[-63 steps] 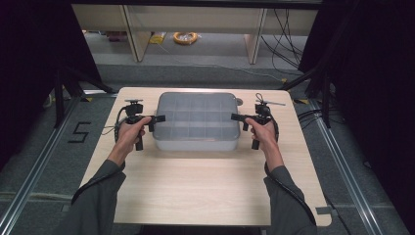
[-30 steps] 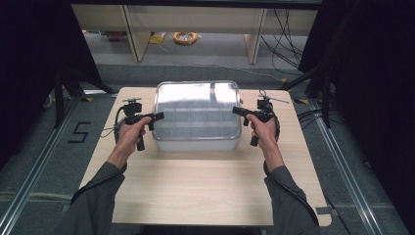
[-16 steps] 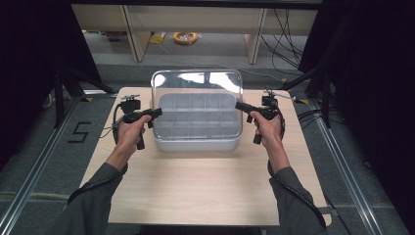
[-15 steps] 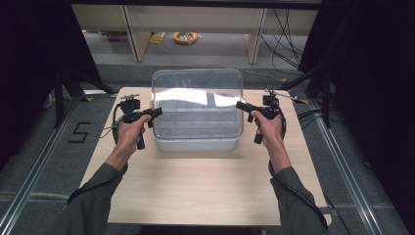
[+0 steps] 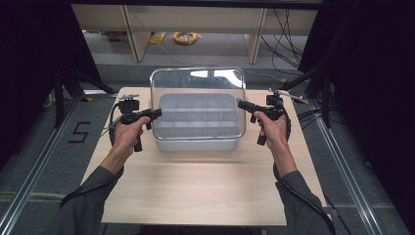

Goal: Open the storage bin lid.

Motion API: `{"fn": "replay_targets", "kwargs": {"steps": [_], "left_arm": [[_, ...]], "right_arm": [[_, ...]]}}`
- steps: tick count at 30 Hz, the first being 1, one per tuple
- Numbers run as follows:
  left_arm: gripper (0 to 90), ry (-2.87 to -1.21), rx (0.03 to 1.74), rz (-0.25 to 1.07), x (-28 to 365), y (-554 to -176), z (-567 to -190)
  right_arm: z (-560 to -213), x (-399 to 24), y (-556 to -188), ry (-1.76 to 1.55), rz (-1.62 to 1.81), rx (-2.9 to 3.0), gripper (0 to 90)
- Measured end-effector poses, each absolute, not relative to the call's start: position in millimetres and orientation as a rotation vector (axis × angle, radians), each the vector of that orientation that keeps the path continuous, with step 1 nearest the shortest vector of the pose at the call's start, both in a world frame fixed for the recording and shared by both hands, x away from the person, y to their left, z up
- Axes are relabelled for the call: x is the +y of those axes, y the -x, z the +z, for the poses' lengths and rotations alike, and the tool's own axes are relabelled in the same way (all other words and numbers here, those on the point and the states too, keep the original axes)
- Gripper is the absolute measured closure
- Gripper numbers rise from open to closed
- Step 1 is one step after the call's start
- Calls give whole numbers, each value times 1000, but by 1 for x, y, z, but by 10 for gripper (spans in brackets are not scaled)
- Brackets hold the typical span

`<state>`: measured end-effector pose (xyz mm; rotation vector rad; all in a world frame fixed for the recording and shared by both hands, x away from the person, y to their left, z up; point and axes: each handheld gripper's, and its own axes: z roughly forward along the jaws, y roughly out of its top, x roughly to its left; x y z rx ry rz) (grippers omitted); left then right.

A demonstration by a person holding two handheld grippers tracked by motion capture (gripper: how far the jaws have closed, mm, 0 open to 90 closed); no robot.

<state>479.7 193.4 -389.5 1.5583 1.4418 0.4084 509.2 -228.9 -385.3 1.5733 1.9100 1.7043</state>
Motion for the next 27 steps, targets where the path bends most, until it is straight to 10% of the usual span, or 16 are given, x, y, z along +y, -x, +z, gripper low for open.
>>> {"fn": "replay_targets", "kwargs": {"steps": [27], "left_arm": [[530, -1595, 1370, 476, 205, -432, -387]], "right_arm": [[-384, -223, -464, -1467, 1731, 1960, 680]]}}
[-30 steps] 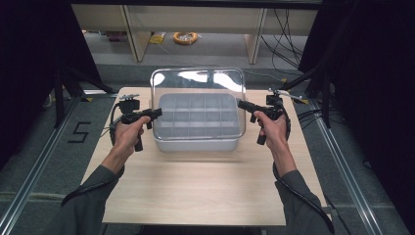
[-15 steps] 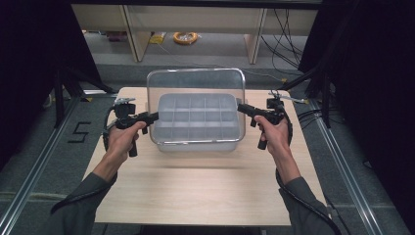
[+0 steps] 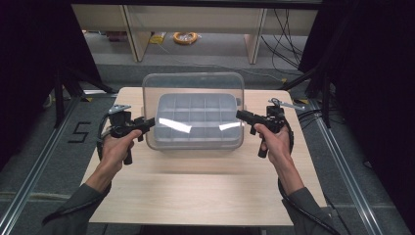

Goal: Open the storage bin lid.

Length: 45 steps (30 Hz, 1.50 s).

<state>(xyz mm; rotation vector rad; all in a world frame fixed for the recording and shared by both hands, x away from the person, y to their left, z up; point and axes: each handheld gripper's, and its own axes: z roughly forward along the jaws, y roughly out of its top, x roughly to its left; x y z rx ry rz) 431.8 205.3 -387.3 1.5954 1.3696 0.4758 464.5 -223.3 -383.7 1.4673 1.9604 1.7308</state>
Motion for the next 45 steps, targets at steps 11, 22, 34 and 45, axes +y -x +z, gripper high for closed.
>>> {"fn": "replay_targets", "kwargs": {"steps": [11, 22, 34, 45], "left_arm": [[530, -1607, 1365, 450, 203, -412, -403], [528, -1638, 1353, 433, 203, -397, -417], [529, -1650, 1333, 418, 203, -378, -432], [530, -1665, 1337, 396, 206, -365, -445]], "right_arm": [[-389, -226, -441, -1461, 1722, 1974, 686], [-401, -229, -421, -1461, 1723, 1989, 696], [-416, -232, -402, -1467, 1729, 2011, 697], [-434, -232, -388, -1511, 1736, 2020, 698]]}}
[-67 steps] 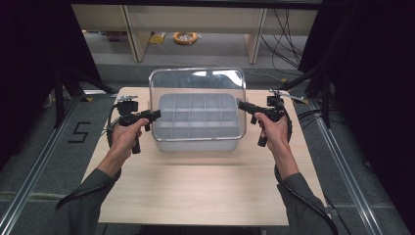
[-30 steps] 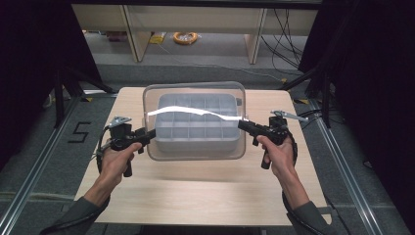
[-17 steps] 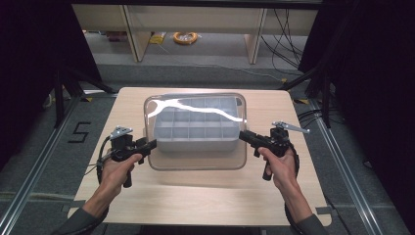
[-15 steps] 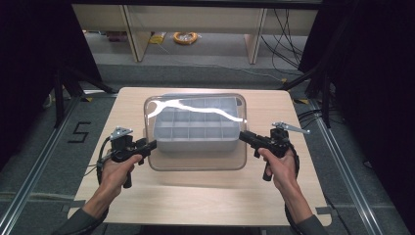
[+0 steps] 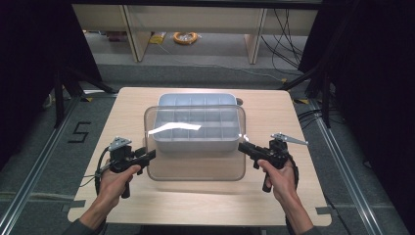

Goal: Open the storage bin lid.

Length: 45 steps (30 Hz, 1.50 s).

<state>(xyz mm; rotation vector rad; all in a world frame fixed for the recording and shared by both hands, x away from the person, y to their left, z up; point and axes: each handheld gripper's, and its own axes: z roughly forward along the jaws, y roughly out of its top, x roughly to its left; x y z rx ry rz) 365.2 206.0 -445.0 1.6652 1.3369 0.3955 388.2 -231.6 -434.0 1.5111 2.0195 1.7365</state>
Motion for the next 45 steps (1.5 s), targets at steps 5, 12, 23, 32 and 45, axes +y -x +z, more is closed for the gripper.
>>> {"fn": "replay_targets", "kwargs": {"steps": [5, 12, 23, 32, 45], "left_arm": [[530, -1693, 1330, 393, 207, -360, -452], [531, -1706, 1339, 386, 208, -354, -461], [528, -1725, 1335, 367, 209, -342, -465], [526, -1755, 1334, 333, 209, -335, -473], [521, -1828, 1319, 304, 214, -328, -481]], "right_arm": [[-440, -233, -384, -1502, 1731, 2036, 697], [-449, -230, -378, -1524, 1716, 2061, 697], [-455, -231, -366, -1521, 1708, 2072, 698], [-464, -233, -357, -1534, 1695, 2082, 697], [-481, -231, -347, -1634, 1654, 2133, 678]]}}
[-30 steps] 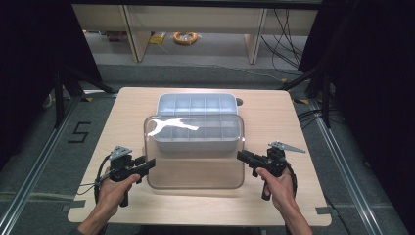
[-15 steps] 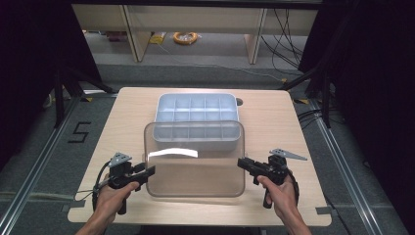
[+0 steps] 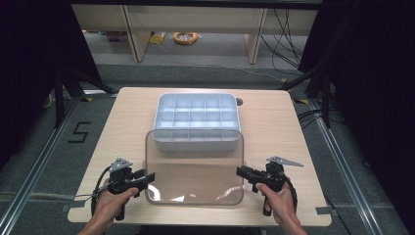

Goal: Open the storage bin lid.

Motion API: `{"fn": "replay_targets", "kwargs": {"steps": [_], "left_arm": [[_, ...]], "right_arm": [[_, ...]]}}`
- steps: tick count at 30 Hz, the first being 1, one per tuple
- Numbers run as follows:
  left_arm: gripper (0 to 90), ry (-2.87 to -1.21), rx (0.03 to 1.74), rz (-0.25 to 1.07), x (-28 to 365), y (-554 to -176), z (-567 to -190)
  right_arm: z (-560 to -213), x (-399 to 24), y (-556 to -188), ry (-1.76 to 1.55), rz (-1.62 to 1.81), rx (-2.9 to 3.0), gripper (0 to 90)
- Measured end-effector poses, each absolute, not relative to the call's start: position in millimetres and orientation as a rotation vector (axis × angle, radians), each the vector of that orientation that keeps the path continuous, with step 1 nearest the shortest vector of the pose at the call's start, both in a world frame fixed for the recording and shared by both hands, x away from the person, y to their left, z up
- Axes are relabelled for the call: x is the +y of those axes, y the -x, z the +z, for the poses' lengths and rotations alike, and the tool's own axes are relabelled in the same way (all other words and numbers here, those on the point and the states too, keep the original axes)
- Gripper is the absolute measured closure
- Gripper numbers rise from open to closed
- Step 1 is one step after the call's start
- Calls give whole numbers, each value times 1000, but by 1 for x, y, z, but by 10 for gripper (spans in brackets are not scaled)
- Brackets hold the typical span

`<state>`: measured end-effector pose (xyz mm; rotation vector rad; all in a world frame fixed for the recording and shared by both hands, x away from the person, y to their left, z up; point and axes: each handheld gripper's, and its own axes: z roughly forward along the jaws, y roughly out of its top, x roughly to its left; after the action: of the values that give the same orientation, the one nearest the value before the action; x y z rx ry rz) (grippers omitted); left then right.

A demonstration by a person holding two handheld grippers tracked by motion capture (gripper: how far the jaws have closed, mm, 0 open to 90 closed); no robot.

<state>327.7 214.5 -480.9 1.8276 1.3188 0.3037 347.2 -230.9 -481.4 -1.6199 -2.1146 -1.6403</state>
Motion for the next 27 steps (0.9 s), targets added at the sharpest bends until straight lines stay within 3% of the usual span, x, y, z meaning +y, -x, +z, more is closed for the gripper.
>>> {"fn": "replay_targets", "kwargs": {"steps": [27], "left_arm": [[487, -1847, 1318, 212, 214, -317, -497]], "right_arm": [[-503, -232, -342, 1660, -1523, -2138, 618]]}}
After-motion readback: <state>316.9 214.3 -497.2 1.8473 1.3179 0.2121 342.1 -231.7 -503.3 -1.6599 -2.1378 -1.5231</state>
